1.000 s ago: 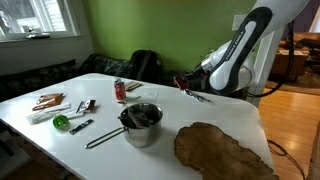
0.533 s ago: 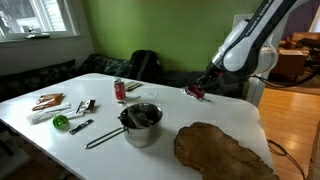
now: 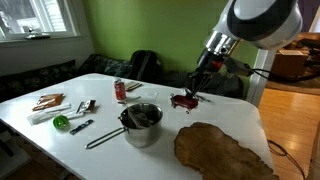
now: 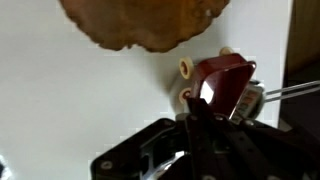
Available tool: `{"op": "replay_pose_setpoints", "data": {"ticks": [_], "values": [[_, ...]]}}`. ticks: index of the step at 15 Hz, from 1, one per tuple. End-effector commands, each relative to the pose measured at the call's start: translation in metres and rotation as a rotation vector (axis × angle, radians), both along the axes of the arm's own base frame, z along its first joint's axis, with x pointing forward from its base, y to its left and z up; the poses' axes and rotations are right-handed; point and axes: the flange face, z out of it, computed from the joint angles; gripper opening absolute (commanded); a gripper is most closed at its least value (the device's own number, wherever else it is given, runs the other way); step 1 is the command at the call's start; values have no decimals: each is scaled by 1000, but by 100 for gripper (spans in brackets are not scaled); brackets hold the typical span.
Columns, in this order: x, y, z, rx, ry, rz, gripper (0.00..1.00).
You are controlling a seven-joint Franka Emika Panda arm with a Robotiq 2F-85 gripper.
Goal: Put the toy cart in the key bowl
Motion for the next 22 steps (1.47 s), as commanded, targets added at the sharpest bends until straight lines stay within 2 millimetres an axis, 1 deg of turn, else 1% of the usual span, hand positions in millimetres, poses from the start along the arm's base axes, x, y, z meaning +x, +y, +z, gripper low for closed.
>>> {"op": "replay_pose_setpoints", "data": {"ticks": [1, 3, 5, 7, 8, 10, 13, 15, 16, 17, 18, 20, 22], "values": [[-5, 8, -5, 145, 147, 52, 1], [-5, -13, -21, 149, 196, 17, 1], [-6, -41, -35, 118, 196, -19, 1], [-8, -62, -51, 106, 242, -44, 1], [-10, -69, -59, 106, 270, -59, 1], [-16, -77, -76, 103, 342, -51, 1], [-24, -78, -93, 103, 444, -19, 1], [-25, -76, -102, 94, 480, 6, 1], [-25, -75, -106, 86, 496, 15, 30], [-25, -74, -109, 81, 506, 30, 30], [-24, -73, -111, 73, 510, 40, 37], [-22, -71, -108, 76, 502, 56, 51], [-13, -71, -93, 106, 451, 62, 66]]}}
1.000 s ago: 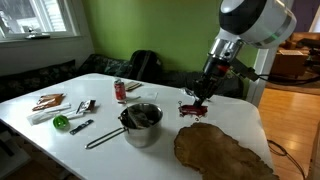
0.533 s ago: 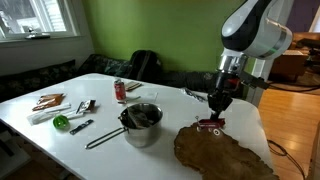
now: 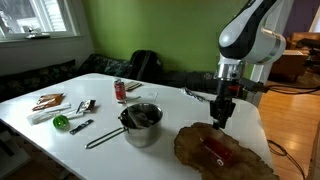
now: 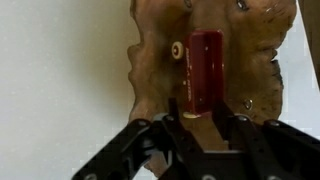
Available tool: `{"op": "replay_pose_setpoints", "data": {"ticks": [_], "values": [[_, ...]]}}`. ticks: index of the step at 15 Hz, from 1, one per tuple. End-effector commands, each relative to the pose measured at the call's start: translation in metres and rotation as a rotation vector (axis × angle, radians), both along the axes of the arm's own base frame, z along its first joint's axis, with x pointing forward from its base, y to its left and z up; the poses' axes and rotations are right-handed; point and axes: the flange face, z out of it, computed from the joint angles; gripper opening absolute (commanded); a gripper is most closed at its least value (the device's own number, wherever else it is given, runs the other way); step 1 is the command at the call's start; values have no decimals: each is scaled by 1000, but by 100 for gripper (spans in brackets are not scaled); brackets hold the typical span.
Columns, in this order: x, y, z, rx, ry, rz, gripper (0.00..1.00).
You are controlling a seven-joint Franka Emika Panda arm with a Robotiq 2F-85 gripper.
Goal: Put the toy cart in the key bowl
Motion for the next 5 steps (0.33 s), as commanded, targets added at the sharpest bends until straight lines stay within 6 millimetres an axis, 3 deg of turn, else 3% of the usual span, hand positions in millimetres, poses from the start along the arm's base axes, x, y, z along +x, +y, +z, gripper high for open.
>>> {"op": "replay_pose_setpoints", "data": {"ticks": [1, 4, 5], "values": [[17, -1, 31, 77, -85, -2, 73], [35, -7, 68, 172, -244, -28, 97], [32, 0, 47, 126, -168, -21, 79]]}}
